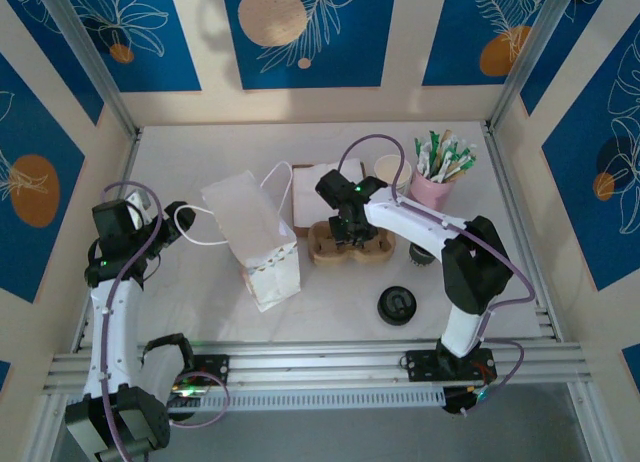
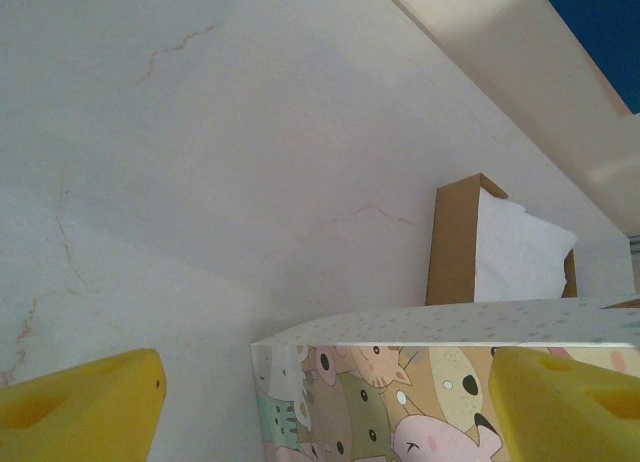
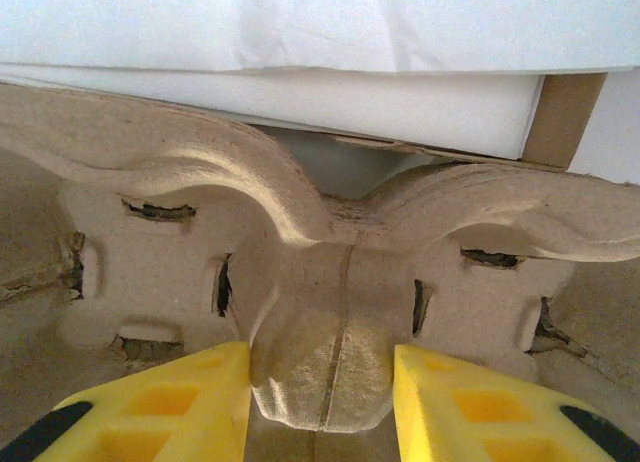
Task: Pack the takeout coffee
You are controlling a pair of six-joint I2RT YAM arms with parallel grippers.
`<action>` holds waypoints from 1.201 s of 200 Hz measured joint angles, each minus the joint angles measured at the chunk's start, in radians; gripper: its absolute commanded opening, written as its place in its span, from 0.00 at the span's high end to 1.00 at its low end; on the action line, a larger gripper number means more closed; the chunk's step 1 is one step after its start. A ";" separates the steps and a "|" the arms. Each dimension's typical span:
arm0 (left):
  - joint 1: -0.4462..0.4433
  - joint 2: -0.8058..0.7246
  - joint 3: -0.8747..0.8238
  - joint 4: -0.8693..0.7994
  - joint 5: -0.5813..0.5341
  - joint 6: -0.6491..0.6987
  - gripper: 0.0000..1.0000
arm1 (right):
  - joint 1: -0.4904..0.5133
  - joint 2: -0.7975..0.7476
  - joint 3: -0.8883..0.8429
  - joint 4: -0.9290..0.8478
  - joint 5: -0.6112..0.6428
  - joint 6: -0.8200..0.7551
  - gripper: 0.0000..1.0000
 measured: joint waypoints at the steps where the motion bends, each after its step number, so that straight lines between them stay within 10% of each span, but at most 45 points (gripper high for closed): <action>1: 0.000 0.000 0.000 0.000 0.000 0.000 0.16 | 0.000 0.000 0.001 -0.001 0.000 0.000 0.59; 83: 0.000 0.000 0.000 0.000 0.000 0.000 0.16 | 0.010 -0.043 0.013 -0.010 0.025 0.001 0.58; 158: 0.000 0.000 0.000 0.000 0.000 0.000 0.16 | -0.007 -0.045 0.003 0.014 0.019 -0.026 0.38; 195: 0.000 0.000 0.000 0.000 0.000 0.000 0.16 | -0.018 -0.158 -0.098 0.135 0.017 -0.227 0.20; 240: 0.000 -0.007 -0.001 0.000 0.002 0.000 0.16 | -0.055 -0.502 -0.326 0.308 -0.195 -0.762 0.21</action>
